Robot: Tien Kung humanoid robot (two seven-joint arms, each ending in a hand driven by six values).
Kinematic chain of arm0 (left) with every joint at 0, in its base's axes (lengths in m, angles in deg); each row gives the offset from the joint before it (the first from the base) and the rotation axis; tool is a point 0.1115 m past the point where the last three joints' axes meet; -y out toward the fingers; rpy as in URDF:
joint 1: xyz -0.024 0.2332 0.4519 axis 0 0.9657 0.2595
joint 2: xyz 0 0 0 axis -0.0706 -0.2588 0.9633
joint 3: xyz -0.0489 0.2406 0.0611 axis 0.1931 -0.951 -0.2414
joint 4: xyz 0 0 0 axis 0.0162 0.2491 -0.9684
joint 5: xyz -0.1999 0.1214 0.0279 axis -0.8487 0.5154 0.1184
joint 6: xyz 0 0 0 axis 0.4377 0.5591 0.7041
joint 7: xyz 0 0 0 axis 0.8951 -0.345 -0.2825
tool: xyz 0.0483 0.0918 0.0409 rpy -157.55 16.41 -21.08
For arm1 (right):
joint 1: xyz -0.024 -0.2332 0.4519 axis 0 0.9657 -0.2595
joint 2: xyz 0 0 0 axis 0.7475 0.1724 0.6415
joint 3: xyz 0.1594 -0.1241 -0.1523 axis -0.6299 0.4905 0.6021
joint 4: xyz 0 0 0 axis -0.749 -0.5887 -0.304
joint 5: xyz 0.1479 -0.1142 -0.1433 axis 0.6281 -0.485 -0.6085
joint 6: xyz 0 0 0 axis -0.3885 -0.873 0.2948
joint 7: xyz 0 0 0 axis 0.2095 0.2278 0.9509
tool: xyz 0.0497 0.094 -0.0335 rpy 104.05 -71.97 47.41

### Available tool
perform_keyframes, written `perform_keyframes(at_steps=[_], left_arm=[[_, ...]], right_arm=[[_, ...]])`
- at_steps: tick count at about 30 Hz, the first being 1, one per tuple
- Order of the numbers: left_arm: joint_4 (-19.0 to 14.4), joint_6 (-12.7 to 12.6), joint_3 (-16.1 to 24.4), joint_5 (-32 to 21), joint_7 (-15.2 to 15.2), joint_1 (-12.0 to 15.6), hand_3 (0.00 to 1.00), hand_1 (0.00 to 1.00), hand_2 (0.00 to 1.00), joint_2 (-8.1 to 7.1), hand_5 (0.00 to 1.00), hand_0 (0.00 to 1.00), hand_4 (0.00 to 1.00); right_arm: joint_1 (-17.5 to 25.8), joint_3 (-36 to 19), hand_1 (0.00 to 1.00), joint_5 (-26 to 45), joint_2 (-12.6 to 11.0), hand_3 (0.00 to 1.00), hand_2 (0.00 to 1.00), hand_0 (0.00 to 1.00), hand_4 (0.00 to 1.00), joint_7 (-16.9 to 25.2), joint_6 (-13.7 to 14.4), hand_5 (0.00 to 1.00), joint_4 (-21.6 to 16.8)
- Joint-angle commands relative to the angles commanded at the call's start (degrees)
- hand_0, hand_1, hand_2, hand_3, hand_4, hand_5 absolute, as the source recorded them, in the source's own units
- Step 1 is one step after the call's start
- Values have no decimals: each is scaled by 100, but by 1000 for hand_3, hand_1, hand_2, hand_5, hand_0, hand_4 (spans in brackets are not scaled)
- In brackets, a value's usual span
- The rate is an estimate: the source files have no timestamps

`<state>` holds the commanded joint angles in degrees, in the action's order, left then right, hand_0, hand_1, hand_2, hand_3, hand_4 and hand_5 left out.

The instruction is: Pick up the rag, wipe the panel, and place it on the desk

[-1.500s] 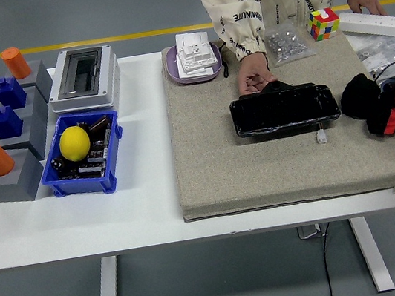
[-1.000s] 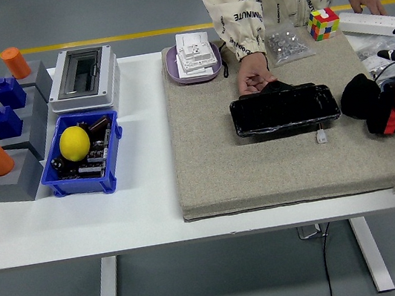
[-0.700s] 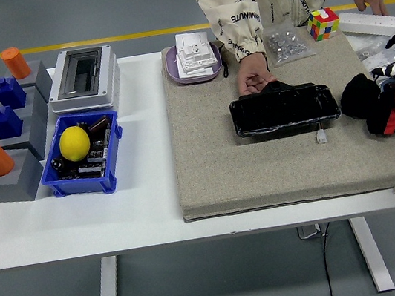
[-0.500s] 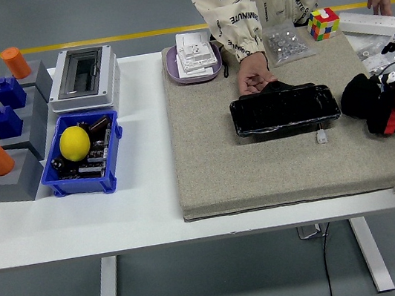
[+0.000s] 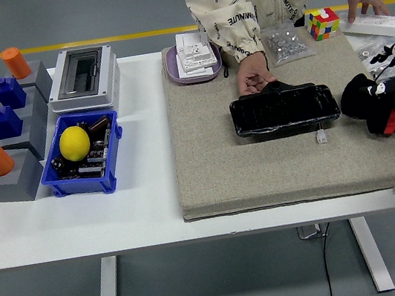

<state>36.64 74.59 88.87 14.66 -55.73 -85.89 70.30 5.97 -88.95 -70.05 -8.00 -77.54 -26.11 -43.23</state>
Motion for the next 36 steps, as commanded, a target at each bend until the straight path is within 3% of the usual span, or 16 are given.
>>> perform_keyframes(at_steps=[18,36], left_arm=[[0,5,-21,-25,-7,-12,564,691,733,18,466,643,593],[0,0,-21,-58,-6,1,564,691,733,63,467,642,593]], right_arm=[[147,62,638,-3,-105,725,731,701,998,37,44,632,-486],[108,-215,639,67,-3,723,729,702,998,111,-33,634,353]])
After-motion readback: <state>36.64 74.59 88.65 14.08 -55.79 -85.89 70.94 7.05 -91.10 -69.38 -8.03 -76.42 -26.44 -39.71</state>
